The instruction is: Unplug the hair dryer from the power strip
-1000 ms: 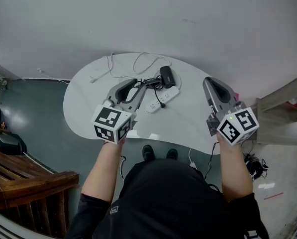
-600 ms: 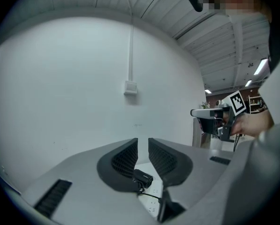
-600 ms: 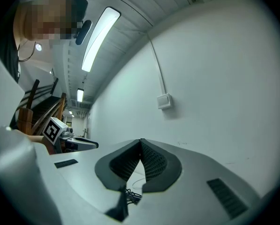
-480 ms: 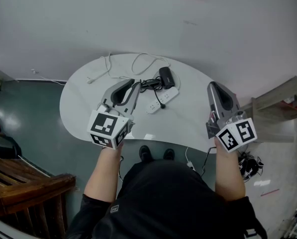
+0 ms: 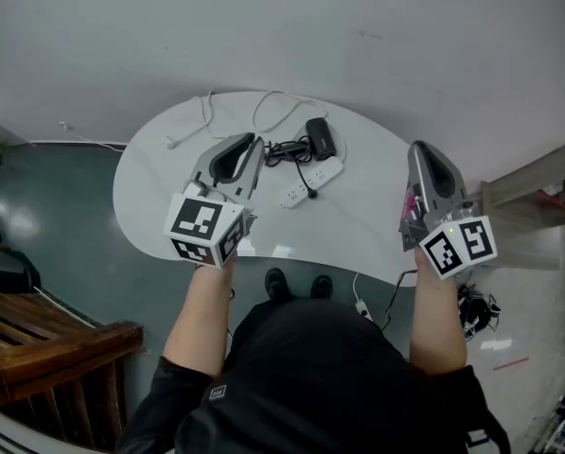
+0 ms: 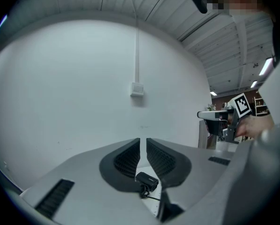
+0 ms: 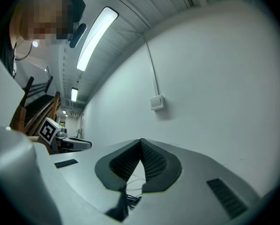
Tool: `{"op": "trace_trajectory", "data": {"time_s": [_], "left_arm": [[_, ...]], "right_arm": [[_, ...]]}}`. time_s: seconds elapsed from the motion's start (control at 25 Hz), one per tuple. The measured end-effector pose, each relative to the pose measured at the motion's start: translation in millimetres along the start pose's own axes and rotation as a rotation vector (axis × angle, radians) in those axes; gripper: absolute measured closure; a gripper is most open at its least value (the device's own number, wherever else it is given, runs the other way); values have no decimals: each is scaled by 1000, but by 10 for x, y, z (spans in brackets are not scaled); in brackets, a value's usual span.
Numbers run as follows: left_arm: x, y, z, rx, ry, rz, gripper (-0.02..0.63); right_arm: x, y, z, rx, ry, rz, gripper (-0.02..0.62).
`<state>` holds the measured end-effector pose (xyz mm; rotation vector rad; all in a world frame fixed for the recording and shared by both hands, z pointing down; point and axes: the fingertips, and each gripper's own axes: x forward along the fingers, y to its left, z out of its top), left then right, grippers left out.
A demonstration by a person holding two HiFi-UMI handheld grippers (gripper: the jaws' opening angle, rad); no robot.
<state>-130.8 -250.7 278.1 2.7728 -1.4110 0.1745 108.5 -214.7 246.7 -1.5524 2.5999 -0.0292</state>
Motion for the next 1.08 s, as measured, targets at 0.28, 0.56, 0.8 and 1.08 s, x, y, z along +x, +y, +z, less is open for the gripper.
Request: {"op": "trace_trajectory", "data": {"time_s": [0.28, 0.56, 0.8, 1.08], "left_arm": [[-8, 9, -18, 2, 6, 6, 557], [-7, 4, -38, 7, 17, 8, 558], [11, -12, -37, 9, 20, 0, 558], [16, 2, -62, 4, 23, -3, 560]], "right_arm": [[49, 44, -15, -3, 11, 29, 561], [106, 78, -34, 11, 15, 46, 561], [126, 88, -59, 22, 19, 52, 561], [143, 108, -91, 27, 24, 56, 561]]}}
